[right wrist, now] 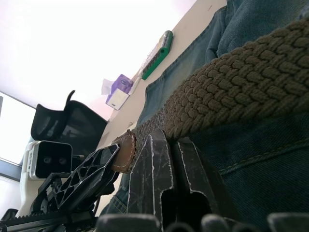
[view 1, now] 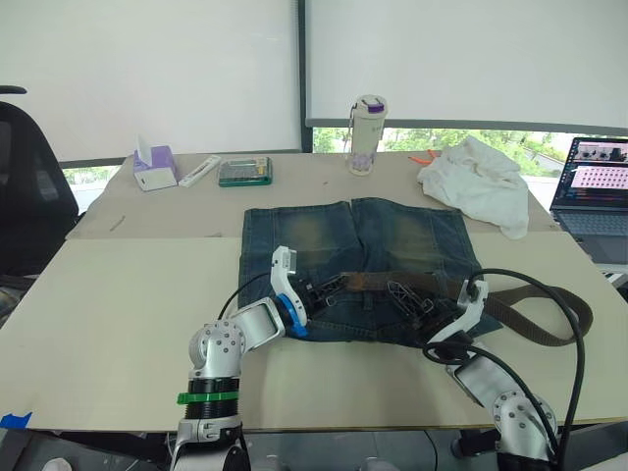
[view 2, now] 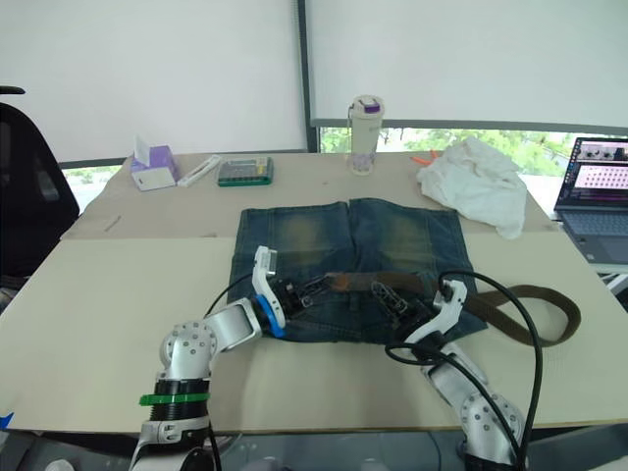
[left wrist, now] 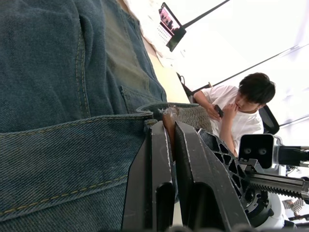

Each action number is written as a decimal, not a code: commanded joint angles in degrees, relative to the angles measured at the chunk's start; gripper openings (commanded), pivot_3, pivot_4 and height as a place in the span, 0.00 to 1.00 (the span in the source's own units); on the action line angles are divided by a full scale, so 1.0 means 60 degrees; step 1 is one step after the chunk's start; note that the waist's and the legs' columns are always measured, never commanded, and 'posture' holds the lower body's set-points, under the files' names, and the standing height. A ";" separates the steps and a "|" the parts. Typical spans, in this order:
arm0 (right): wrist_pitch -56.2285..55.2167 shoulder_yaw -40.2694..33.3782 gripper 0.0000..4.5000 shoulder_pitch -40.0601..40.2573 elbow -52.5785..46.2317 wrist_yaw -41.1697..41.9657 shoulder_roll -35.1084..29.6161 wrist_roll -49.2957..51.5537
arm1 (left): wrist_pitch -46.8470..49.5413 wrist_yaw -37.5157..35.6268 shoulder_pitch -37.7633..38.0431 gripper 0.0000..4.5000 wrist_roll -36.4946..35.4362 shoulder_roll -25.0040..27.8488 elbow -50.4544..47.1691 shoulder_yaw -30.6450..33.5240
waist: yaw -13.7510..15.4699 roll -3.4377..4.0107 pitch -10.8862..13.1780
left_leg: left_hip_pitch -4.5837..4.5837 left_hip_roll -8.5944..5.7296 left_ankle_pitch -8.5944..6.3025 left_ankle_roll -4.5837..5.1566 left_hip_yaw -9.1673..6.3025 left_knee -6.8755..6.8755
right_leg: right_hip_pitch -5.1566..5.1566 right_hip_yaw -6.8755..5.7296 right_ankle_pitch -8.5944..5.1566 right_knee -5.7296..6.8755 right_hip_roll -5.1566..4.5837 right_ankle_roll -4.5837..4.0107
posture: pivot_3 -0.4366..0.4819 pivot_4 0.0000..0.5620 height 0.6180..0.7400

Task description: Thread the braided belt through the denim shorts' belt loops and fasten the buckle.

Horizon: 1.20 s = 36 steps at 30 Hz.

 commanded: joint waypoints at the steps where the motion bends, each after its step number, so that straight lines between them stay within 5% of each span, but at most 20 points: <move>1: -0.0089 0.0025 0.01 -0.0094 -0.0425 0.0043 0.0097 0.0271 | 0.0096 -0.0099 -0.0073 0.00 -0.0318 -0.0035 -0.0351 -0.0082 | 0.0000 0.0000 0.0000 | -0.0001 0.0000 0.0000 0.0000 0.0000 0.0000 | 0.0000 0.0000 0.0000 -0.0001 0.0000 0.0000 | 0.48 0.27 1.00; 3: -0.0072 0.0022 0.01 -0.0081 -0.0433 0.0040 0.0067 0.0252 | 0.0049 -0.0127 -0.0042 0.00 -0.0315 0.0022 -0.0365 -0.0102 | 0.0000 0.0000 0.0000 | -0.0001 -0.0001 0.0000 0.0000 0.0000 0.0000 | 0.0000 0.0000 0.0000 -0.0001 0.0000 0.0000 | 0.48 0.27 1.00; 7: -0.0045 -0.0136 0.00 0.0101 -0.0539 0.0035 -0.0078 0.0307 | -0.0182 -0.0415 0.0051 0.31 -0.0004 0.0408 -0.0610 -0.0406 | -0.0002 0.0000 0.0000 | 0.0000 -0.0001 0.0000 0.0000 0.0000 0.0000 | 0.0000 0.0000 0.0000 -0.0001 0.0000 0.0000 | 0.48 0.27 1.00; 15: 0.0167 -0.1146 0.00 0.0626 -0.0396 -0.0524 -0.0911 0.1130 | -0.3294 -0.2622 0.0350 0.91 0.2939 0.2944 -0.1234 -0.2411 | 0.0003 0.0003 0.0000 | 0.0004 -0.0001 0.0001 -0.0002 0.0002 -0.0008 | 0.0000 0.0008 0.0001 -0.0005 -0.0001 -0.0003 | 0.48 0.27 1.00; 22: 0.0510 -0.1308 0.00 0.1045 -0.0008 -0.0493 -0.1381 0.1434 | -0.4797 -0.4138 0.0143 0.91 0.3762 0.3892 -0.0708 -0.2640 | 0.0032 0.0002 0.0000 | -0.0005 0.0007 0.0000 -0.0001 0.0003 -0.0017 | 0.0001 0.0017 0.0001 -0.0021 -0.0020 -0.0005 | 0.48 0.27 1.00; 36: -0.0269 -0.1308 0.00 0.0462 0.0422 -0.0637 -0.1264 0.0372 | -0.4873 -0.4632 0.0578 0.91 0.4031 0.3725 -0.1044 -0.3079 | 0.0017 0.0001 0.0000 | -0.0013 0.0013 0.0000 0.0000 0.0002 -0.0017 | -0.0005 0.0027 0.0001 -0.0020 -0.0016 -0.0003 | 0.48 0.27 1.00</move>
